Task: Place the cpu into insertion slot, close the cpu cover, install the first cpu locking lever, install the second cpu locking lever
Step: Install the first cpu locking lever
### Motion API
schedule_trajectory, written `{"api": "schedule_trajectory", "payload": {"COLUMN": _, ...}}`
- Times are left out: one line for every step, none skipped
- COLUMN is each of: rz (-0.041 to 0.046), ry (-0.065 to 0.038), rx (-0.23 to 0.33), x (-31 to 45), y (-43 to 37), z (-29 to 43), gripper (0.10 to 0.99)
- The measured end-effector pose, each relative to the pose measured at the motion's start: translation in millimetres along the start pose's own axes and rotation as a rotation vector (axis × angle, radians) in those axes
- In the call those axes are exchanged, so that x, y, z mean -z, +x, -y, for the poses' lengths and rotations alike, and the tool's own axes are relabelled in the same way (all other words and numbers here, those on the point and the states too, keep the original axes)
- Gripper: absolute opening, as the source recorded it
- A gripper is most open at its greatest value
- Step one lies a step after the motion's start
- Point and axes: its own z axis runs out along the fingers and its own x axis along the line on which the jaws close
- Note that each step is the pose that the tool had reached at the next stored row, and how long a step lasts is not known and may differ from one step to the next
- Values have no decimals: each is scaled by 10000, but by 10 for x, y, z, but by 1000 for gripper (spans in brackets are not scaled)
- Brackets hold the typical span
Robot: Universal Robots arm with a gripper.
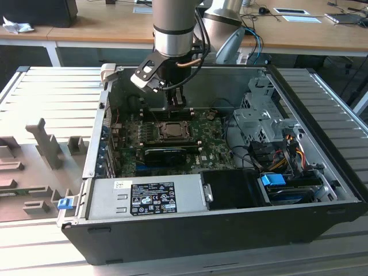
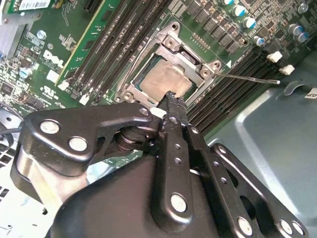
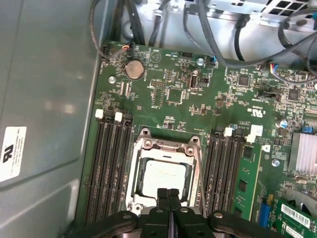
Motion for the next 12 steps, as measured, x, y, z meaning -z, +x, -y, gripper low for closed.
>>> {"api": "schedule_trajectory", "payload": {"rz": -4, "ry": 1, "rx": 78, "x": 0, "y": 0, "z": 0, "gripper": 106}}
{"api": "schedule_trajectory", "payload": {"rz": -6, "ry": 1, "rx": 129, "x": 0, "y": 0, "z": 0, "gripper": 106}}
{"api": "schedule_trajectory", "payload": {"rz": -10, "ry": 2, "rx": 223, "x": 0, "y": 0, "z": 0, "gripper": 106}}
{"api": "schedule_trajectory", "payload": {"rz": -14, "ry": 2, "rx": 295, "x": 0, "y": 0, "z": 0, "gripper": 106}}
{"api": "schedule_trajectory", "payload": {"rz": -20, "ry": 2, "rx": 349, "x": 0, "y": 0, "z": 0, "gripper": 106}}
{"api": "schedule_trajectory", "payload": {"rz": -31, "ry": 2, "rx": 457, "x": 0, "y": 0, "z": 0, "gripper": 106}}
{"api": "schedule_trajectory", "payload": {"rz": -38, "ry": 3, "rx": 563, "x": 0, "y": 0, "z": 0, "gripper": 106}}
{"api": "schedule_trajectory", "payload": {"rz": -42, "ry": 3, "rx": 659, "x": 0, "y": 0, "z": 0, "gripper": 106}}
{"api": "schedule_trajectory", "payload": {"rz": -49, "ry": 6, "rx": 835, "x": 0, "y": 0, "z": 0, "gripper": 106}}
{"api": "schedule_trajectory", "payload": {"rz": -59, "ry": 8, "rx": 1055, "x": 0, "y": 0, "z": 0, "gripper": 106}}
{"api": "schedule_trajectory", "payload": {"rz": -66, "ry": 9, "rx": 1198, "x": 0, "y": 0, "z": 0, "gripper": 106}}
{"api": "schedule_trajectory", "payload": {"rz": -69, "ry": 9, "rx": 1263, "x": 0, "y": 0, "z": 0, "gripper": 106}}
